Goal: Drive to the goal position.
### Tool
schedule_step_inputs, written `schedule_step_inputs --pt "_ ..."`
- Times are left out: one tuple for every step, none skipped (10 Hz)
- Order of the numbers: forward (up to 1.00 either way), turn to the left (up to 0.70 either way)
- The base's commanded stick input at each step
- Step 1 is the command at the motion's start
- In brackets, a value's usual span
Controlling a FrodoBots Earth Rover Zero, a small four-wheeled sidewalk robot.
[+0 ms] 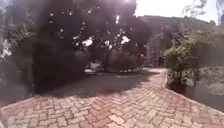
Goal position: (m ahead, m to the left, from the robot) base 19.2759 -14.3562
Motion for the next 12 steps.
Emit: schedule_step_inputs --pt "0.7 -0.02" --pt "0.7 0.0" --pt "0.7 0.0" --pt "0.7 0.0" --pt "0.7 0.0" --pt "0.7 -0.17" --pt "0.7 -0.35" --pt "0.7 -0.35" --pt "0.7 -0.35" --pt "0.7 -0.35" --pt "0.7 0.0" --pt "0.7 0.0"
